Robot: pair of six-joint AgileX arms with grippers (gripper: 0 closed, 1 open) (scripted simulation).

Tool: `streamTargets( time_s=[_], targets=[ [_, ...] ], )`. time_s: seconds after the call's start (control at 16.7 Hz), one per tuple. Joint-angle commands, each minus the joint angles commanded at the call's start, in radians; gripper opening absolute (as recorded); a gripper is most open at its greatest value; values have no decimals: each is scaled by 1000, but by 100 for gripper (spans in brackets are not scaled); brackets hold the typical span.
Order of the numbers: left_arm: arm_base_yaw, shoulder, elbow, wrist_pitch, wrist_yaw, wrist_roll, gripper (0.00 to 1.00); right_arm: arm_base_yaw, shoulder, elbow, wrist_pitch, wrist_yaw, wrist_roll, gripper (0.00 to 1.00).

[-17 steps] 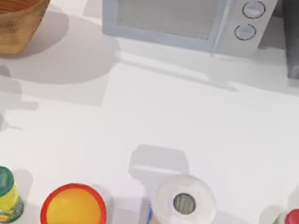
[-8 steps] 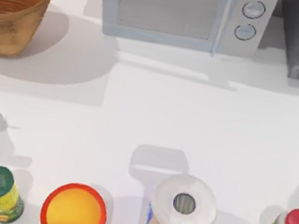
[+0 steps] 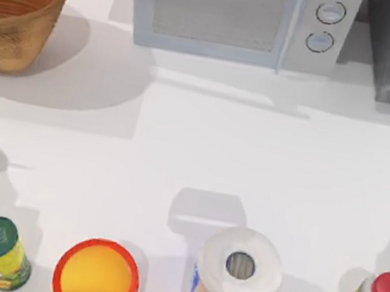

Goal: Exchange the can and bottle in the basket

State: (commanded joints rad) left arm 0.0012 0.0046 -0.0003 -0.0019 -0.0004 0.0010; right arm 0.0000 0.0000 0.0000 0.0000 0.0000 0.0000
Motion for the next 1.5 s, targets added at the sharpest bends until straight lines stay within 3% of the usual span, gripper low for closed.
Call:
streamTargets(
  time_s=[0.24,0.54,1.5],
  targets=[
    [-12,56,27,34,31,0,0,0,0,0,0,0,0,100],
    [-62,356,159,199,175,3,0,0,0,0,0,0,0,100],
    [-313,1904,837,1049,910,16,0,0,0,0,0,0,0,100]
  ],
)
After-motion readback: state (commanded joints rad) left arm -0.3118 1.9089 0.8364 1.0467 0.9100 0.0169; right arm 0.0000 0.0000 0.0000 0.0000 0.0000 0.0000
